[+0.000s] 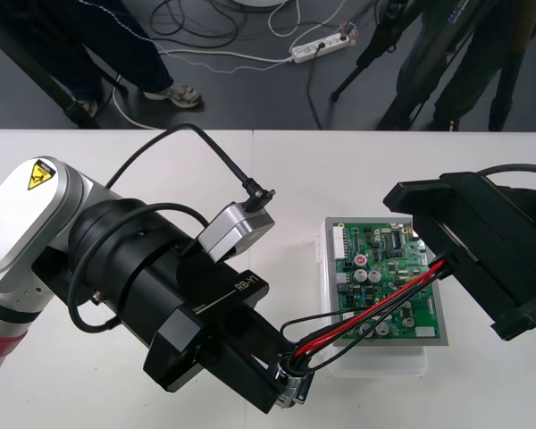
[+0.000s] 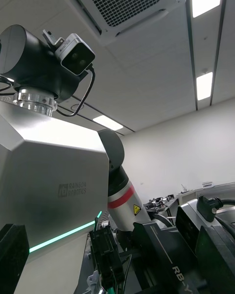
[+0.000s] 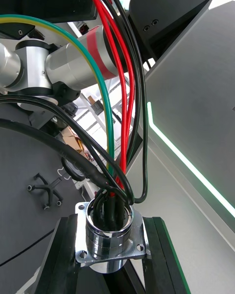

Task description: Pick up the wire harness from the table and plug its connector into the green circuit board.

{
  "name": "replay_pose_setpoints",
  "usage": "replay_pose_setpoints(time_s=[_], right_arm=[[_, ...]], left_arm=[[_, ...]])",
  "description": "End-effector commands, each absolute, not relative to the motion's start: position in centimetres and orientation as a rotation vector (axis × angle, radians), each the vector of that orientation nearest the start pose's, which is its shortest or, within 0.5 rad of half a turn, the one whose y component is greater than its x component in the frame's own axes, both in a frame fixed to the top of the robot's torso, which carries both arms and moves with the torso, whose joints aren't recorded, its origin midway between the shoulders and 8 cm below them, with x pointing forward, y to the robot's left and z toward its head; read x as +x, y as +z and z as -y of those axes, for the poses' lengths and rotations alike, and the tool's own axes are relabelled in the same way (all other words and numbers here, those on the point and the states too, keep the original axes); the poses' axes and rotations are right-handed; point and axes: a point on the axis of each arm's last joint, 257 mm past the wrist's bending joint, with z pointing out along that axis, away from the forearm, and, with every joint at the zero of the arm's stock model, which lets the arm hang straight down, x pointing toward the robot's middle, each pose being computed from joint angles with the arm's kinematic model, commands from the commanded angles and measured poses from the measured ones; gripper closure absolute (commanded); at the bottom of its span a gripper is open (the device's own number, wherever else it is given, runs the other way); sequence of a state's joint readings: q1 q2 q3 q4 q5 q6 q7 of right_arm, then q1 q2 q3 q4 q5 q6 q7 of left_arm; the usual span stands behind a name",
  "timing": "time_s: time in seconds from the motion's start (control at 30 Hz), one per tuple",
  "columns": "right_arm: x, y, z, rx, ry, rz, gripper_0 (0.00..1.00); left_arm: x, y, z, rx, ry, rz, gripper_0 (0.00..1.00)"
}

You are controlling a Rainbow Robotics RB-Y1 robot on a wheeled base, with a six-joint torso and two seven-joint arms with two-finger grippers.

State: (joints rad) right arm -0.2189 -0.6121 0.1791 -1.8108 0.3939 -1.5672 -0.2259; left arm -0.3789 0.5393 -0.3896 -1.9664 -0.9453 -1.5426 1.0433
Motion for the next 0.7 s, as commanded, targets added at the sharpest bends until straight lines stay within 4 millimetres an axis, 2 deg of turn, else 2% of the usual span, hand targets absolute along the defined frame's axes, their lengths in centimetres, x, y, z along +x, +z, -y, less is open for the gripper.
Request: replay_pose_setpoints(time_s=[0.03,0.63,0.67,0.7], right_arm=[[20.38,4.16,9.94,-1.192,1.783,-0.552,0.00],[20.41,4.33,10.40,-1.187,1.783,-0.554,0.00],[20.43,4.36,10.42,-1.187,1.780,-0.552,0.16],[20.43,4.32,10.40,-1.189,1.778,-0.552,0.55]], left_arm=[[14.61,-6.24,0.80,-1.795,2.232,1.627,1.00],[14.60,-6.26,0.79,-1.793,2.233,1.628,1.00],[14.56,-6.28,0.80,-1.794,2.232,1.626,1.00],[14.56,-6.28,0.80,-1.792,2.232,1.626,1.00]])
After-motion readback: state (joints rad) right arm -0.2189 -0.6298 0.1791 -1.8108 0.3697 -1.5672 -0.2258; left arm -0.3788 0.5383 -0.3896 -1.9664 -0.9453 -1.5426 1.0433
